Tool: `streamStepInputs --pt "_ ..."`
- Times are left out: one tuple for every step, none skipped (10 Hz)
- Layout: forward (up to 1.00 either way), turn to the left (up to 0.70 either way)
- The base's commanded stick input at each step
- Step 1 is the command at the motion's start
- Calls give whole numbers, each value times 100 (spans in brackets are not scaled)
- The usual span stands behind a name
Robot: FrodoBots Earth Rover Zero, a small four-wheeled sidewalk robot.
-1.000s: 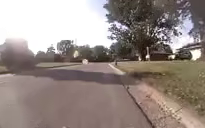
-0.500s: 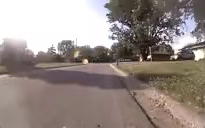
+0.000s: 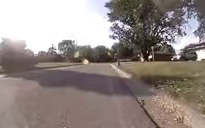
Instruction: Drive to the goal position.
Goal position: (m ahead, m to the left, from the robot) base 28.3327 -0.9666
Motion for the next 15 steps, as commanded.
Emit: streamStepInputs --pt "85 0" --pt "85 0" --pt "85 0" --pt "85 0" --pt "85 0" --pt "85 0" --pt "85 0" --pt "85 0" --pt "85 0" --pt "85 0" --pt "85 0" --pt "85 0" --pt "85 -4" --pt "85 -33" --pt "85 -34"
